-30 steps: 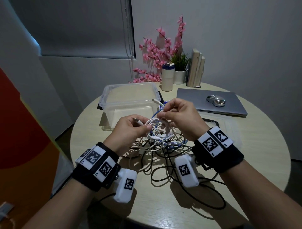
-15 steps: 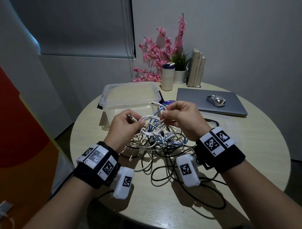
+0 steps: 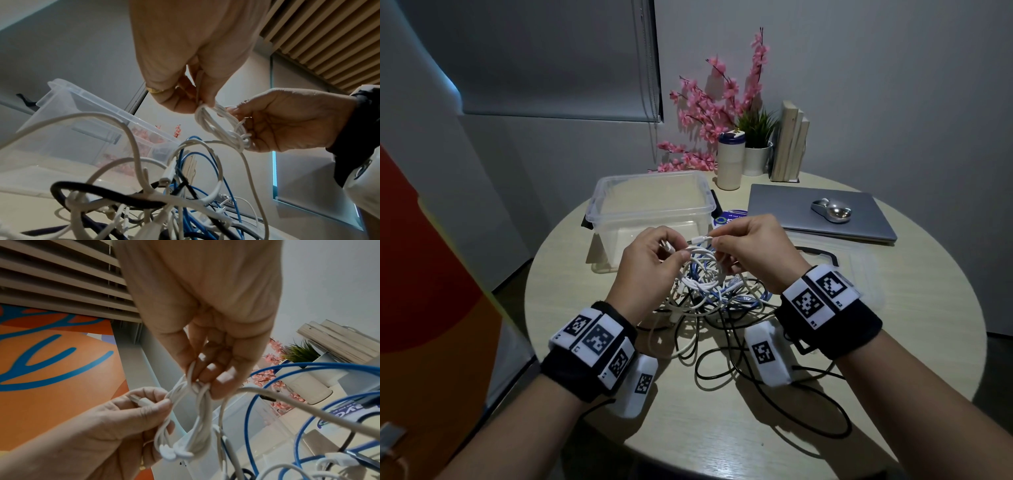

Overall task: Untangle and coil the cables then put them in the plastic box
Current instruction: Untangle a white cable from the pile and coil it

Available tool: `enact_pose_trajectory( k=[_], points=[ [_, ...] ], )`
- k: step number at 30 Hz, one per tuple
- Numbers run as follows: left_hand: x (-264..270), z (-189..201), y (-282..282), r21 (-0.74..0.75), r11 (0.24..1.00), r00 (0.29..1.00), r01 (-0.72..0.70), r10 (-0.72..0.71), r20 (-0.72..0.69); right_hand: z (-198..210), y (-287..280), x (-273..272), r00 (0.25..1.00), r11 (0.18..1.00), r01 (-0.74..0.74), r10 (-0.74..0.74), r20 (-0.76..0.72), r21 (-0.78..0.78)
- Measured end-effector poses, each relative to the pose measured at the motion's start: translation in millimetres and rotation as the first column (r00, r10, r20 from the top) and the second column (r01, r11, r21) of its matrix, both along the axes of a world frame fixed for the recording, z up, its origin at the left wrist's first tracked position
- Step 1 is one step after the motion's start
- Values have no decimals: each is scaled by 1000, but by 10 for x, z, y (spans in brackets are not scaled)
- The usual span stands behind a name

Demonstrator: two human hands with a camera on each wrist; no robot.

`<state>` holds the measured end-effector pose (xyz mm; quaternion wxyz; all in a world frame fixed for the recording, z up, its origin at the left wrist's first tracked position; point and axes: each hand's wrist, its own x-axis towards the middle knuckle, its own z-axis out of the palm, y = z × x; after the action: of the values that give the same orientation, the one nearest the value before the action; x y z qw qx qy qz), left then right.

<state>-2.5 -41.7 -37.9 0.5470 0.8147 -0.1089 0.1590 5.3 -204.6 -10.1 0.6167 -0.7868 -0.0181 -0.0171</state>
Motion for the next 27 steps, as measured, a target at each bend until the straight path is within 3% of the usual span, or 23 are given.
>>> enact_pose_trajectory(
  k=[7,16,19,27],
  points=[
    [13,-3,-12,185,982,995,-44,26,101,-13,21,29,999,999,5,-3,40,-44],
    [-13,-33,-19,84,996,996,-3,-5,94,13,23,41,998,987,-23,33,58,-158],
    [-9,-40,-28,25,1000,997,-10,7,81,12,28,35,998,992,-33,39,47,-121],
    [50,-65,13,130,991,991,-29,11,137,-86,24,56,988,990,-84,97,118,-116]
  ],
)
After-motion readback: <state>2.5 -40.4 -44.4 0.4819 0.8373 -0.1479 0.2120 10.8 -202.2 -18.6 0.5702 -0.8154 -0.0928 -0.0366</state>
